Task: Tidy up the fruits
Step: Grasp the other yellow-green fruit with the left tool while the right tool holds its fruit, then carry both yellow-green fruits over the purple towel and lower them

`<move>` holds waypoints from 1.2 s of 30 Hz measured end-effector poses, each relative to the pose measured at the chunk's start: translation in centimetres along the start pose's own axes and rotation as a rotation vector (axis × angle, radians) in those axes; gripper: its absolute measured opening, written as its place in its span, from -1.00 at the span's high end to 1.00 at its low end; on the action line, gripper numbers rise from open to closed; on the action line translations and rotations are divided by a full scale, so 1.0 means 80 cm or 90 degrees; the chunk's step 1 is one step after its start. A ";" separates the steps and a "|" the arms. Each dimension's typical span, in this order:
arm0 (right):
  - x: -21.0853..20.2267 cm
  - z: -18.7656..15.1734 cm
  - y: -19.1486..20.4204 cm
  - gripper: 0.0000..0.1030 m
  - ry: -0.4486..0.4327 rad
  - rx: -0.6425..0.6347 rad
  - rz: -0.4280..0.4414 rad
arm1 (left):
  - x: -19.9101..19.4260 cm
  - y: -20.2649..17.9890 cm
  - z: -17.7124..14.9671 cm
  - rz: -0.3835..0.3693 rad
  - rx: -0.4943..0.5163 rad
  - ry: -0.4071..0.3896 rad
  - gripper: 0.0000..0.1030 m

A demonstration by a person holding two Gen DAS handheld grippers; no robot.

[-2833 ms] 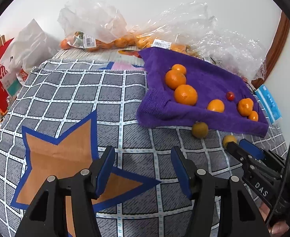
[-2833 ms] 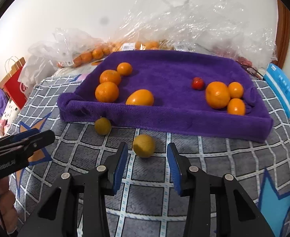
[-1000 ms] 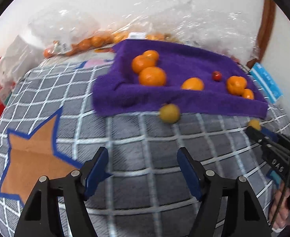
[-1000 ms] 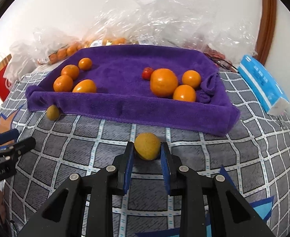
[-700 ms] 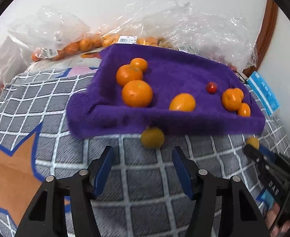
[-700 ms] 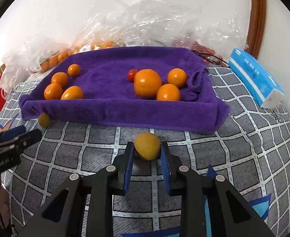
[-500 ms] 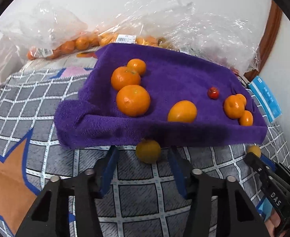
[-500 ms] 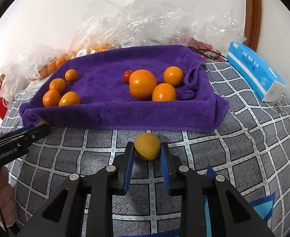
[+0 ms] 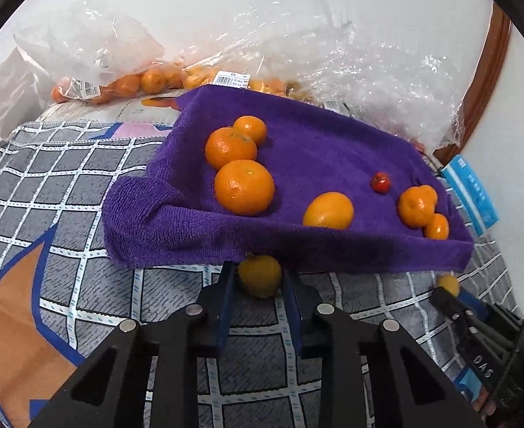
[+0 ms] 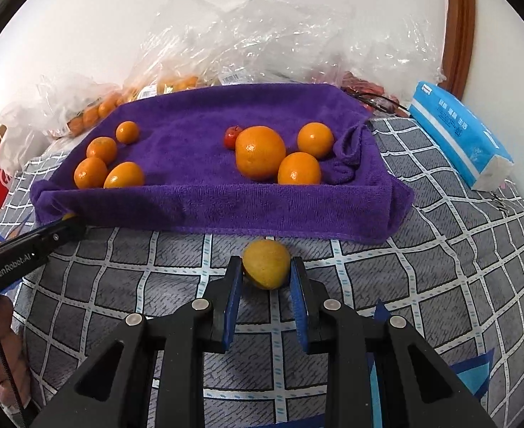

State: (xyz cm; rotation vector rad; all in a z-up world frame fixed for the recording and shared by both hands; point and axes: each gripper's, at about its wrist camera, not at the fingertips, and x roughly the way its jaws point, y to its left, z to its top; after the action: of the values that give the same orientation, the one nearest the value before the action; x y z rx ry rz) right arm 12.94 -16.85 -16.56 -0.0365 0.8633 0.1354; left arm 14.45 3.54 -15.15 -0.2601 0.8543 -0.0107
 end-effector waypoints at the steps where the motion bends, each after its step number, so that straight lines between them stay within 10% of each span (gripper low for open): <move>1: 0.000 0.000 0.001 0.48 0.001 -0.001 -0.003 | 0.001 0.001 0.000 -0.007 -0.003 0.002 0.52; 36: -0.054 -0.015 -0.006 0.48 -0.023 0.079 -0.004 | -0.048 -0.006 -0.004 0.002 0.029 -0.049 0.52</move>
State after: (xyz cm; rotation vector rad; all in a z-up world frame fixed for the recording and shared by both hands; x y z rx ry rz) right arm 9.36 -17.90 -14.08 0.0794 0.8333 0.0768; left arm 11.71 3.47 -12.40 -0.2156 0.7766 -0.0172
